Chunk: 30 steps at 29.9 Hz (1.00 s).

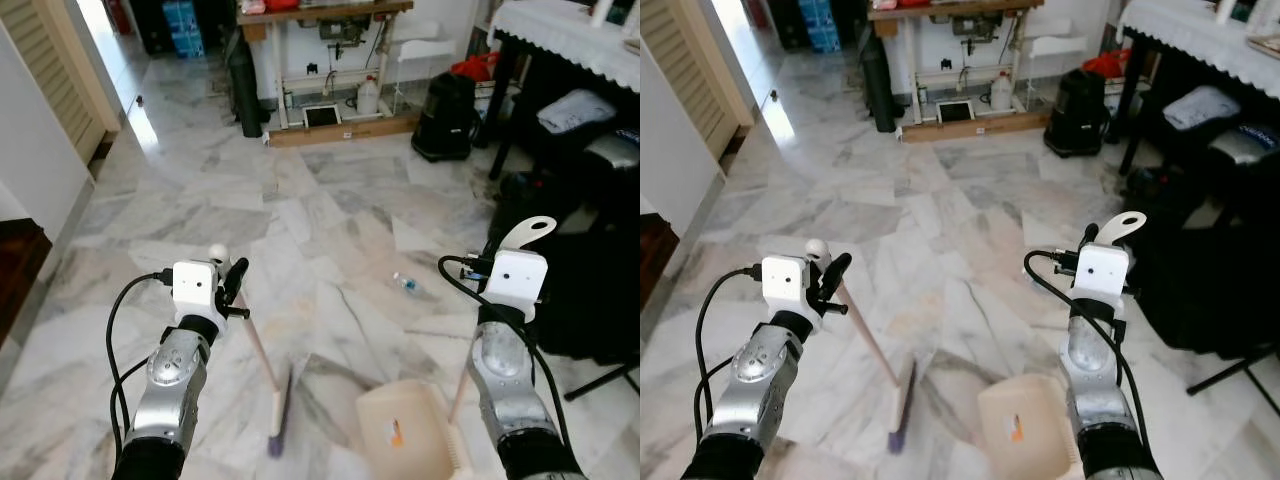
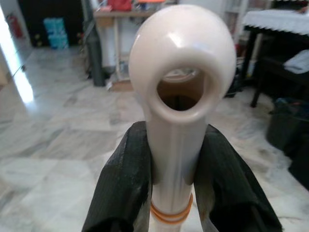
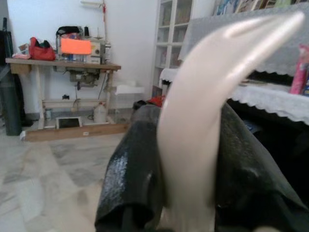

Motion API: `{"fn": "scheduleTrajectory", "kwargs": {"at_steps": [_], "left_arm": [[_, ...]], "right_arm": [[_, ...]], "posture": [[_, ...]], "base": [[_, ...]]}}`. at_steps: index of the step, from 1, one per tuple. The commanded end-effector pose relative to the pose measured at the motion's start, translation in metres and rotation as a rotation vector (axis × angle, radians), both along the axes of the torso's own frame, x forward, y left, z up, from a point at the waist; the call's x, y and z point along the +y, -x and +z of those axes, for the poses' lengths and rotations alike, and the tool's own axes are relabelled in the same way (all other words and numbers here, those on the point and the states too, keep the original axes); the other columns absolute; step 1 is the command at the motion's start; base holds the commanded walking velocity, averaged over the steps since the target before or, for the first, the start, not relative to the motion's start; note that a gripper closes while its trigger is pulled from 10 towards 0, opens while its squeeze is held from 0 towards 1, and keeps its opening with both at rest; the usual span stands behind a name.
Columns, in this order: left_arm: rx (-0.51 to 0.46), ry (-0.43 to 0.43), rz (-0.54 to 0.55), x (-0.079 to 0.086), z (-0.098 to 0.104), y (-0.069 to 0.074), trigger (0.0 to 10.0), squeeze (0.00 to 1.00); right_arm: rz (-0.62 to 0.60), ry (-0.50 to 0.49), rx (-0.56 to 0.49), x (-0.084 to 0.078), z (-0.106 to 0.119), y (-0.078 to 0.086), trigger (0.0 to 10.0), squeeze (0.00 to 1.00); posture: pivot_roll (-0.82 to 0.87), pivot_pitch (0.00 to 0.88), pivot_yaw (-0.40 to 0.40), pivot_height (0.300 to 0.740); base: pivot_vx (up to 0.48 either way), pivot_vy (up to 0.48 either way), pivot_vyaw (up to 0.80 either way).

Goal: Sweep floor

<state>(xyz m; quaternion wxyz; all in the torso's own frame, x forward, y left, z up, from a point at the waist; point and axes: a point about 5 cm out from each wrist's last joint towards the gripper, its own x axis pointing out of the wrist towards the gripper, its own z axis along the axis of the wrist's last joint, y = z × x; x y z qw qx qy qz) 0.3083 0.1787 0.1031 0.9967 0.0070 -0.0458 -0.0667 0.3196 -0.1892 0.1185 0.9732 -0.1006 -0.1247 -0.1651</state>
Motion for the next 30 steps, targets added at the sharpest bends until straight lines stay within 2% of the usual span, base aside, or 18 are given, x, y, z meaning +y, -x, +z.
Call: {"fn": "scheduleTrajectory", "kwargs": {"at_steps": [1,8,11,13,25,30], "left_arm": [[-0.059,-0.026,0.014,0.003,0.011,-0.003,10.0,0.0],[-0.018,0.01,0.061,0.008,-0.001,0.002,10.0,0.0],[-0.006,0.052,0.102,0.017,-0.002,0.002,10.0,0.0],[-0.002,0.066,0.125,0.021,-0.003,0.003,10.0,0.0],[0.009,0.058,0.2,0.04,-0.011,0.013,10.0,0.0],[0.017,0.054,0.202,0.042,-0.014,0.015,10.0,0.0]], "right_arm": [[0.004,-0.012,-0.035,0.0,0.006,-0.001,10.0,0.0],[-0.034,-0.045,0.0,-0.01,-0.009,0.012,10.0,0.0],[-0.086,-0.148,-0.006,-0.02,-0.012,0.016,10.0,0.0],[-0.093,-0.169,-0.003,-0.022,-0.013,0.017,10.0,0.0],[-0.011,-0.164,0.017,-0.013,-0.014,0.013,10.0,0.0],[-0.011,-0.158,0.013,-0.014,-0.012,0.013,10.0,0.0]], "posture": [[-0.09,0.0,0.043,0.74],[-0.08,0.0,0.032,0.74],[-0.08,0.0,0.032,0.74],[-0.1,0.0,0.027,0.74],[-0.08,0.0,-0.009,0.74],[-0.08,0.0,-0.009,0.74]], "base": [[0.379,0.0,0.0],[0.384,0.0,0.0],[0.384,0.0,0.0],[0.386,0.0,0.0],[0.388,0.0,0.0],[0.386,0.0,0.0]]}}
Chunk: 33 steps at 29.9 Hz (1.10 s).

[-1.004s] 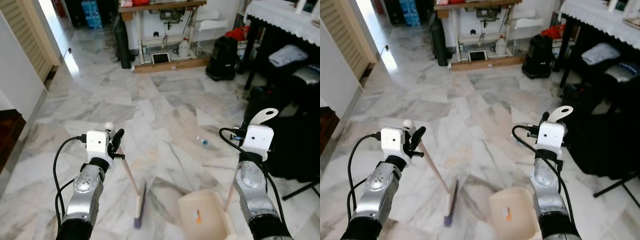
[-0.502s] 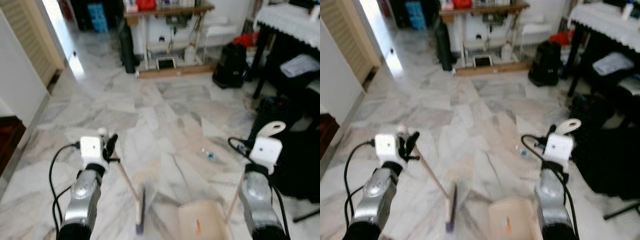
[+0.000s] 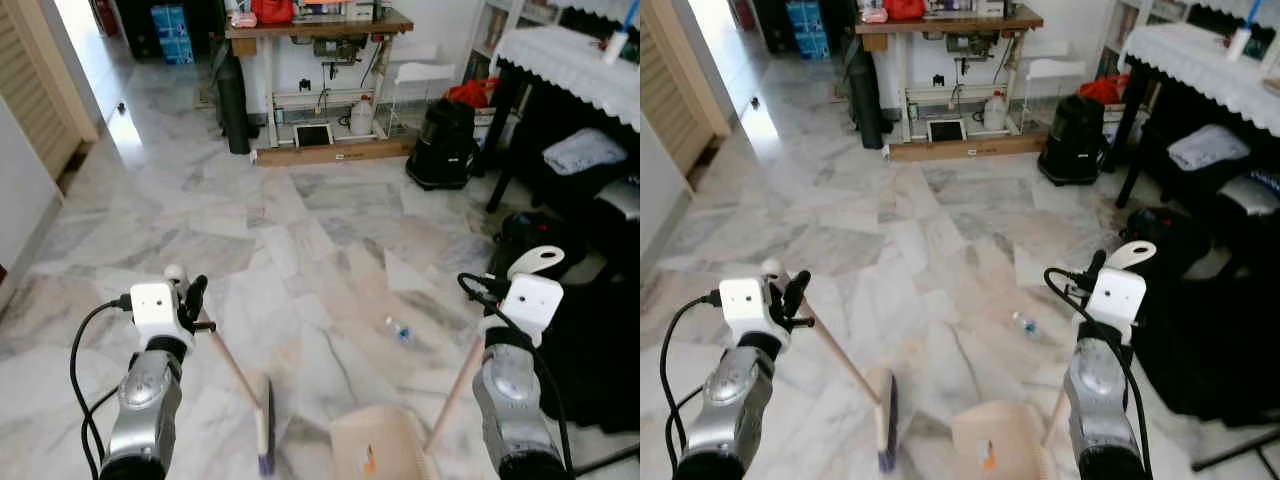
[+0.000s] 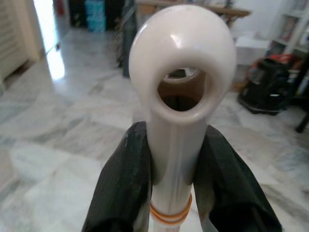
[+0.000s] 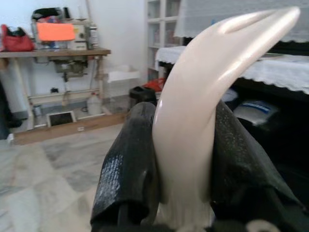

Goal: Sweep floor

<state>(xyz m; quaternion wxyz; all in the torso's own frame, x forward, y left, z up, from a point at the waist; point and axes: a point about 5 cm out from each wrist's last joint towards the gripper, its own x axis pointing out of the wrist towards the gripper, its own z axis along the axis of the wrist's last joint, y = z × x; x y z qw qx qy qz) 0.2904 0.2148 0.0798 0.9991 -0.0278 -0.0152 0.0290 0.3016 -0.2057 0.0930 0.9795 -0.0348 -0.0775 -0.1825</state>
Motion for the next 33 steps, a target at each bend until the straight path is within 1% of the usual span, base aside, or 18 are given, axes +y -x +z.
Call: {"fn": "scheduleTrajectory", "kwargs": {"at_steps": [1,9,12,20,27,33], "left_arm": [[-0.044,-0.025,0.014,0.006,0.01,-0.002,10.0,0.0],[-0.054,-0.018,-0.004,-0.002,0.012,-0.007,10.0,0.0],[-0.058,-0.016,-0.013,-0.004,0.013,-0.008,10.0,0.0],[-0.063,-0.015,-0.016,-0.006,0.015,-0.011,10.0,0.0],[-0.063,-0.013,-0.017,-0.007,0.016,-0.011,10.0,0.0],[-0.064,-0.013,-0.018,-0.006,0.016,-0.012,10.0,0.0]], "right_arm": [[0.009,-0.008,-0.057,0.003,0.013,-0.005,10.0,0.0],[0.007,-0.008,-0.066,0.002,0.014,-0.004,10.0,0.0],[0.005,0.005,-0.081,0.001,0.019,-0.006,10.0,0.0],[-0.01,0.017,-0.108,-0.005,0.03,-0.01,10.0,0.0],[-0.012,0.006,-0.104,-0.005,0.03,-0.01,10.0,0.0],[-0.008,-0.001,-0.094,-0.002,0.029,-0.011,10.0,0.0]], "posture": [[-0.08,0.0,-0.009,0.74],[-0.08,0.0,0.002,0.74],[-0.09,0.0,0.004,0.74],[-0.09,0.0,0.007,0.74],[-0.09,0.0,0.007,0.74],[-0.09,0.0,0.01,0.74]], "base": [[0.386,0.0,0.0],[0.391,0.0,0.0],[0.396,0.0,0.0],[0.398,0.0,0.0],[0.398,0.0,0.0],[0.399,0.0,-0.8]]}}
